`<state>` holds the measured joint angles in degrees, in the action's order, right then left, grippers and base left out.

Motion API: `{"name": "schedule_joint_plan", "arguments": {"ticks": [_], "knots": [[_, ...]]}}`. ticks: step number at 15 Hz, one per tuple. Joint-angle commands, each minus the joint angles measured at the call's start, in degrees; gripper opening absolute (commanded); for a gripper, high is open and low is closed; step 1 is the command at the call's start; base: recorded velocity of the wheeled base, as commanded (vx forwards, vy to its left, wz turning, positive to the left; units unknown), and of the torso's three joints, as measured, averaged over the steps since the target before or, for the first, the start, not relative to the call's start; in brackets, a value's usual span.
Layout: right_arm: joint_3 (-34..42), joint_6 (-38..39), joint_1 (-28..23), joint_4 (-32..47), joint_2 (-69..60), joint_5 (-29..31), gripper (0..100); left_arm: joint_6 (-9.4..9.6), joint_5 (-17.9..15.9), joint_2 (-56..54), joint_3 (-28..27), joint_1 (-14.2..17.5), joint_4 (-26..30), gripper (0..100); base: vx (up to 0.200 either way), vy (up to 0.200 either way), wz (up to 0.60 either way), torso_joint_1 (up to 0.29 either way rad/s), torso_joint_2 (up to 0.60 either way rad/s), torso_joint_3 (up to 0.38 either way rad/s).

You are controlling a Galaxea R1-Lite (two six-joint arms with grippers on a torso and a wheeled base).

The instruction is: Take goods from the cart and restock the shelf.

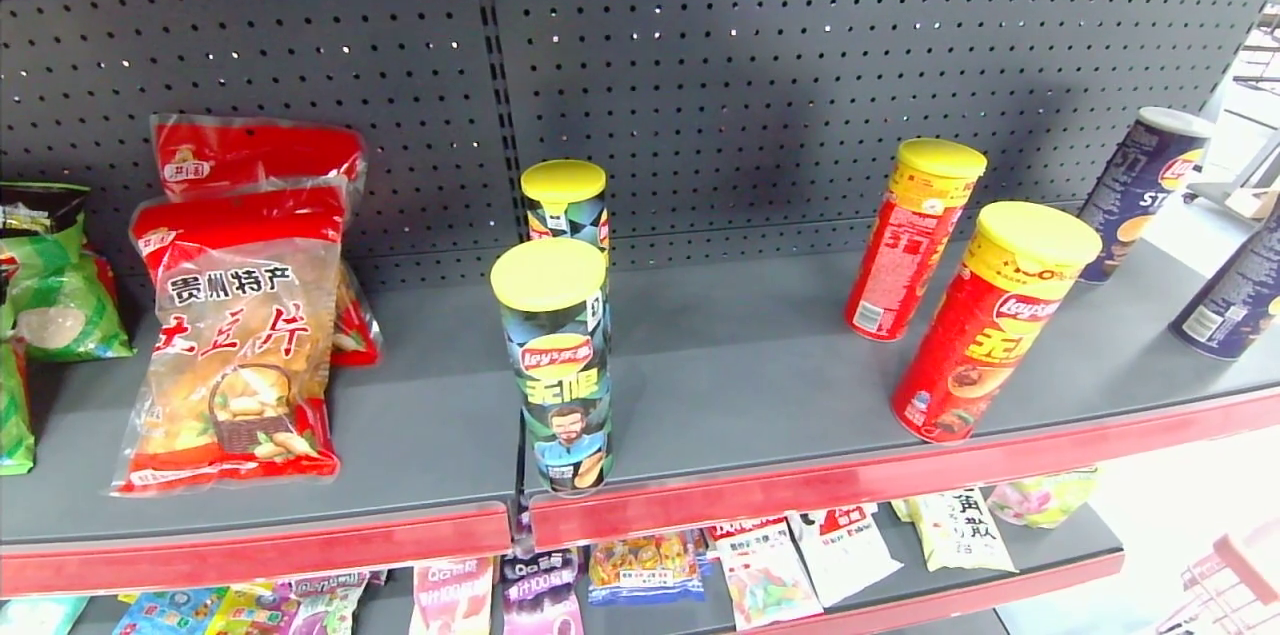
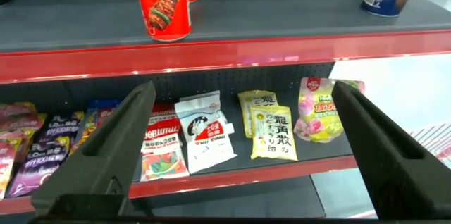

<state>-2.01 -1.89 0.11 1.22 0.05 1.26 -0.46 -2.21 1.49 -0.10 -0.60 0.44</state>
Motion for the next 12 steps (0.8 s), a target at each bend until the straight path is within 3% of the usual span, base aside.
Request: {"name": "schedule_joint_plan", "arguments": {"ticks": [1,5,8,12], "knots": [[-0.01,0.22,0.07,0.01,-0.05,-0.03,100,0.02,0.01,-1.40,0.10,0.25,0.00,100,0.000,0.000,0.00,0.000,0.00,0.000],[-0.01,0.57,-0.02,0.01,-0.05,0.15,100,0.02,0.10,-1.40,0.01,0.25,0.00,100,0.000,0.000,0.00,0.000,0.00,0.000],[-0.01,0.48,-0.02,0.01,-0.05,0.24,100,0.02,0.01,-1.40,0.10,0.25,0.00,100,-0.200,0.000,0.00,0.009,0.00,0.001],[0.08,0.48,-0.02,0.01,-0.05,0.24,100,0.02,0.01,-1.40,0.10,0.25,0.00,100,0.000,0.000,0.00,0.000,0.00,0.000]]}}
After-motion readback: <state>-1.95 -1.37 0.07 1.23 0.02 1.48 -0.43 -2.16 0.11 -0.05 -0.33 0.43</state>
